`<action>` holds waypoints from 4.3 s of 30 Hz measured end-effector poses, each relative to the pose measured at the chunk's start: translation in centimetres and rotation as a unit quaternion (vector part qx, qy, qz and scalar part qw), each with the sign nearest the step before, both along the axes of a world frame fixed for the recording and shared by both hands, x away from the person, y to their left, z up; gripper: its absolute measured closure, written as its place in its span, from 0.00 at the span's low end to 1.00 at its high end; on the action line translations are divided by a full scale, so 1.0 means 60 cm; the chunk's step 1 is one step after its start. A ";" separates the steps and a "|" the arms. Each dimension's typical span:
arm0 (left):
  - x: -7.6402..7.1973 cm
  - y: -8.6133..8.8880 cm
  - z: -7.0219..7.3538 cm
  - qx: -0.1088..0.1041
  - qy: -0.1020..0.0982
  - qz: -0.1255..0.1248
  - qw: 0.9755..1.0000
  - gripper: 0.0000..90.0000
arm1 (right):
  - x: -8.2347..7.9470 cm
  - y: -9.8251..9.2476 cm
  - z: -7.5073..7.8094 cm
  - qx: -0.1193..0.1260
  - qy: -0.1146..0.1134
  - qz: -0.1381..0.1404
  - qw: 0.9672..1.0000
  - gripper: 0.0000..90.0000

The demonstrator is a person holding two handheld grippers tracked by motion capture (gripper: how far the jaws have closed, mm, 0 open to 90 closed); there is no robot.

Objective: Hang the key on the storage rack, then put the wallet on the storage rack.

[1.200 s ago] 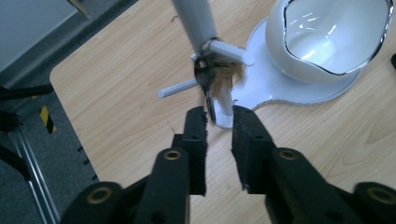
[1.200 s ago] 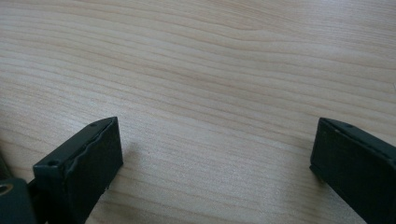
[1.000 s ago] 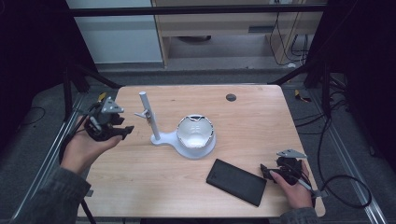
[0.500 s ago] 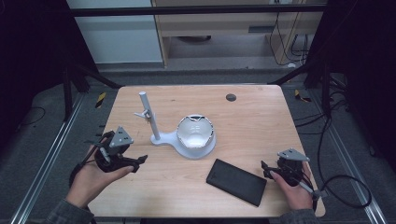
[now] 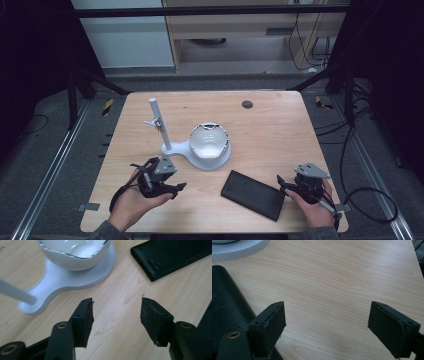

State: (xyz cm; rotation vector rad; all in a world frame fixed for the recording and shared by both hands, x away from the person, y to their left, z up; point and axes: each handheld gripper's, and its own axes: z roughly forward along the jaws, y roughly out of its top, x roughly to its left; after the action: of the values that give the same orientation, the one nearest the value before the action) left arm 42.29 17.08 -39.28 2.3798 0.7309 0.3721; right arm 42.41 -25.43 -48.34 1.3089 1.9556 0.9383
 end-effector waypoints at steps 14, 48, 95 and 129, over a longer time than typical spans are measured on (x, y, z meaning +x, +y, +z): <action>0.026 -0.071 -0.048 0.003 0.038 -0.036 0.999 0.87 | -0.013 0.011 0.008 -0.002 -0.012 0.013 1.000 0.19; 0.052 -0.161 -0.117 0.057 0.103 -0.086 0.989 1.00 | -0.008 0.008 0.006 0.000 -0.009 0.017 1.000 0.18; 0.062 -0.159 -0.105 -0.051 0.086 -0.089 0.991 1.00 | -0.081 0.128 0.046 -0.034 0.023 0.184 0.982 0.14; 0.099 -0.177 -0.084 -0.096 0.079 -0.076 0.989 1.00 | -0.033 0.181 0.041 -0.201 0.110 0.228 0.946 0.40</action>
State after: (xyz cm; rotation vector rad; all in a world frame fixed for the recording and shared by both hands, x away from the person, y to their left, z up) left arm 48.24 6.47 -44.29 2.2807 0.6193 0.0469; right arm 40.46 -14.60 -45.91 0.7659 2.5253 0.5544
